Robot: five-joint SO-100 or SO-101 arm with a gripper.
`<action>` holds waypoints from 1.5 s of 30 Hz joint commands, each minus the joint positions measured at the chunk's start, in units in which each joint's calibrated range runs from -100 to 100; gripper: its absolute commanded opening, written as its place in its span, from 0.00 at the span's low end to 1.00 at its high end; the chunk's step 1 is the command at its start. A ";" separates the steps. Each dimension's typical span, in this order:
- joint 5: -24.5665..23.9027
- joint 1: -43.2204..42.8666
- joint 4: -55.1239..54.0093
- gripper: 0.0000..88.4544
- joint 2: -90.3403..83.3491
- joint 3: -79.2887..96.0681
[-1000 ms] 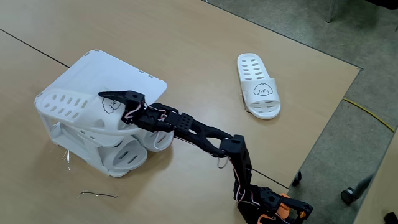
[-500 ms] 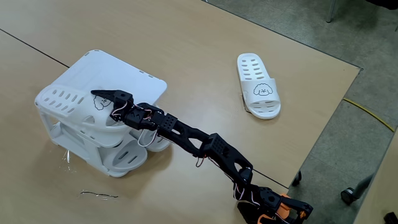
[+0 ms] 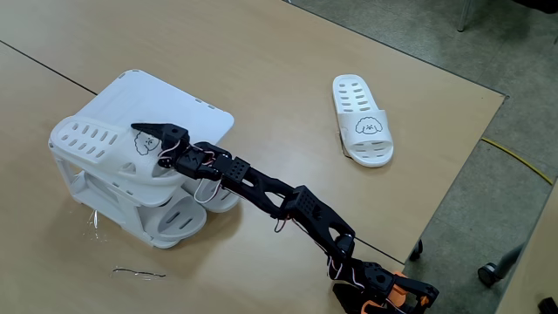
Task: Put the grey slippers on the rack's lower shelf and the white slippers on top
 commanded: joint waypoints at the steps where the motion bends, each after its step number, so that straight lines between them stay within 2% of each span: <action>1: 0.37 -0.20 -0.80 0.35 -13.05 6.12; 12: 0.37 0.29 -0.89 0.34 -26.93 21.37; 32: 0.37 0.45 -0.89 0.33 -59.83 63.68; 36: 0.37 0.54 -0.97 0.02 -75.06 71.71; 37: 0.37 0.54 -1.32 0.01 -78.59 74.14; 39: 0.37 0.62 -9.34 0.01 -83.56 82.08; 45: 0.37 0.62 -57.32 0.01 -85.75 115.19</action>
